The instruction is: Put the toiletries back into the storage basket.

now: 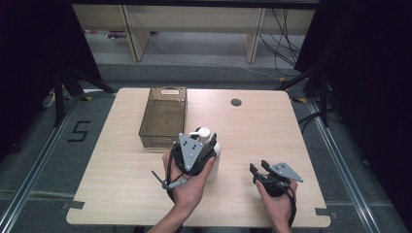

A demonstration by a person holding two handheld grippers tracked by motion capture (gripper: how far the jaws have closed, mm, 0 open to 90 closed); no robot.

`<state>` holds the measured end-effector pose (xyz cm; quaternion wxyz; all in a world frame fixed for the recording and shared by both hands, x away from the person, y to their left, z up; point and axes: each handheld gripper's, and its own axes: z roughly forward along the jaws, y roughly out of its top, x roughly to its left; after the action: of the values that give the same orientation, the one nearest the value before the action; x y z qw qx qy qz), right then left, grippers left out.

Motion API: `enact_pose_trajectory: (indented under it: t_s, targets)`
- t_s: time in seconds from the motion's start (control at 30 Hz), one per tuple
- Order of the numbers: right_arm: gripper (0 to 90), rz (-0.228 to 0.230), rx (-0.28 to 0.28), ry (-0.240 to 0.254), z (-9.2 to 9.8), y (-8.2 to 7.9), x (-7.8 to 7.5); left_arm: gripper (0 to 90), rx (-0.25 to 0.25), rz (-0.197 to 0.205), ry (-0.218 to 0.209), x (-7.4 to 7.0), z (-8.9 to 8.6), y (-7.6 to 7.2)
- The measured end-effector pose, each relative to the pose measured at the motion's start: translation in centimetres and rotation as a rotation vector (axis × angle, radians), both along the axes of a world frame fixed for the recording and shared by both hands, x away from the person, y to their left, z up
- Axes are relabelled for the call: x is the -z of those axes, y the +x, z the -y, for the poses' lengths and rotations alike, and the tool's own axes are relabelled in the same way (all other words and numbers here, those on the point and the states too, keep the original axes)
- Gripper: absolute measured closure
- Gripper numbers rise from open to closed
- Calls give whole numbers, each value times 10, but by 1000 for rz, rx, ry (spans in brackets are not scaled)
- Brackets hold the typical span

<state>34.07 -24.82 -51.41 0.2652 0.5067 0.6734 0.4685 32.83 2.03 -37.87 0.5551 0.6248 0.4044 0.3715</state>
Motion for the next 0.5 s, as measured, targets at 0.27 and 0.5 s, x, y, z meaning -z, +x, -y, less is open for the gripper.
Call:
enact_pose_trajectory:
  t_s: [0.27,0.5]
  targets:
    - [491,-5,0,0,0,-1,0,591,0,9,-21,2,-2,0]
    - [491,-4,-1,1,0,-1,0,592,11,-10,-14,-3,-11,4]
